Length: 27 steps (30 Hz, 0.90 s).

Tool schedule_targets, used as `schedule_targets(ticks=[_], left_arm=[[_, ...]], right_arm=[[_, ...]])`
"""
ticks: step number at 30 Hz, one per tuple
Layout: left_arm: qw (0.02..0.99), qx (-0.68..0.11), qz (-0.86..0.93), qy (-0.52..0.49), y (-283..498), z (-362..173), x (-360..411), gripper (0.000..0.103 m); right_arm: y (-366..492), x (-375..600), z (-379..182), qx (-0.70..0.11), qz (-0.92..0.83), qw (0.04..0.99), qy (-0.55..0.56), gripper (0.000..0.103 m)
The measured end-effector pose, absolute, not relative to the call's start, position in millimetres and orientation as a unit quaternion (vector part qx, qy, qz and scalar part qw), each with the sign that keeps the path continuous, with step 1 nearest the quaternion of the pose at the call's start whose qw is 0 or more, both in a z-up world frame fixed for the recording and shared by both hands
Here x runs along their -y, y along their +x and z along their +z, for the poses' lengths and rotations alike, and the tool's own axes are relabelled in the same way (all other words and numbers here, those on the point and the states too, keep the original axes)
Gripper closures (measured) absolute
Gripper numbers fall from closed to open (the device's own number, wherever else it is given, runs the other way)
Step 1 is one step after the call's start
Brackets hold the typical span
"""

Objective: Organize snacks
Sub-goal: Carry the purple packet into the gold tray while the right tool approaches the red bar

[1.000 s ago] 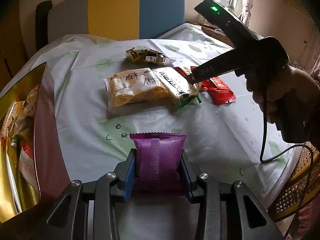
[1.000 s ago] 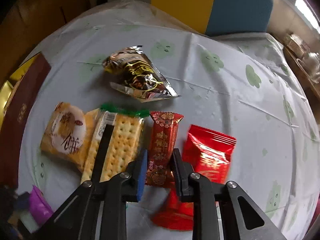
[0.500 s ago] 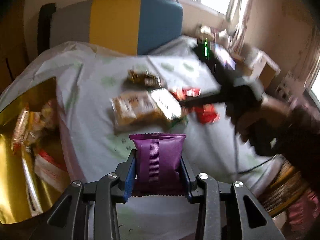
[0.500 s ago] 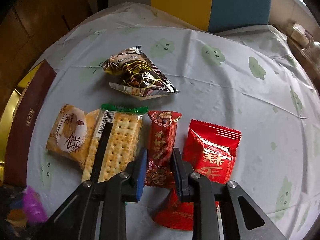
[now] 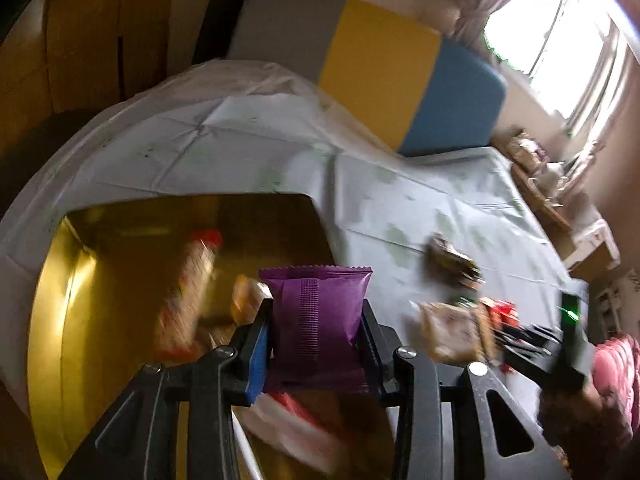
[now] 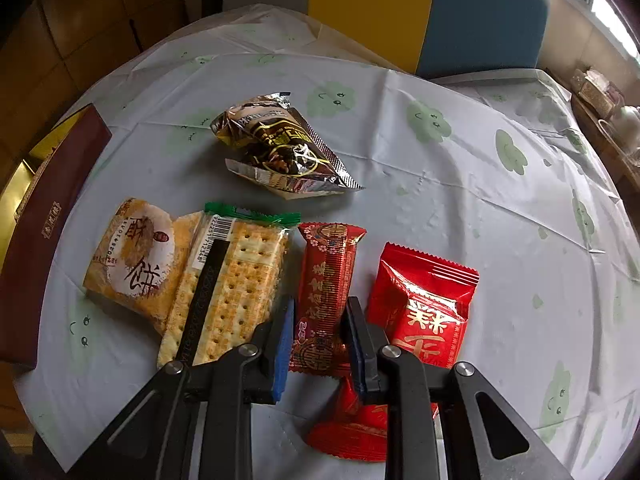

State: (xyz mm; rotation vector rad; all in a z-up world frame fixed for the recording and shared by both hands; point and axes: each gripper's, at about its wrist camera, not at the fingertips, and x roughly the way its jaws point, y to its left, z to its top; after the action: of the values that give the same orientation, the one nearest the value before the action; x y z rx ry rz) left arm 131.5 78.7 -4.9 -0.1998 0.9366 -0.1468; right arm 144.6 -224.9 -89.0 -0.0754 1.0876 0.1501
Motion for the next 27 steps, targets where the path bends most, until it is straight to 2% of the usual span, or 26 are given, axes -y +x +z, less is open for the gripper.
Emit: schedule_targets(ticks=[5,7,27], left_arm=[[0.873,-0.479,-0.017,-0.09,170,-25,-96,0.057],[0.873,-0.477,-0.016,-0.102,167,-27,-101,0.051],[0.896,-0.44,0.025,-0.053,54,-22,-74,0.051]], right_arm=[[146,222,-89,-0.517,0.071,0.852,-0.039,0.078],[146,222,-89,-0.517,0.071,0.852,-0.038,0.078],[140,213,-92,-0.503,0.056,0.86,-0.064,0.078]])
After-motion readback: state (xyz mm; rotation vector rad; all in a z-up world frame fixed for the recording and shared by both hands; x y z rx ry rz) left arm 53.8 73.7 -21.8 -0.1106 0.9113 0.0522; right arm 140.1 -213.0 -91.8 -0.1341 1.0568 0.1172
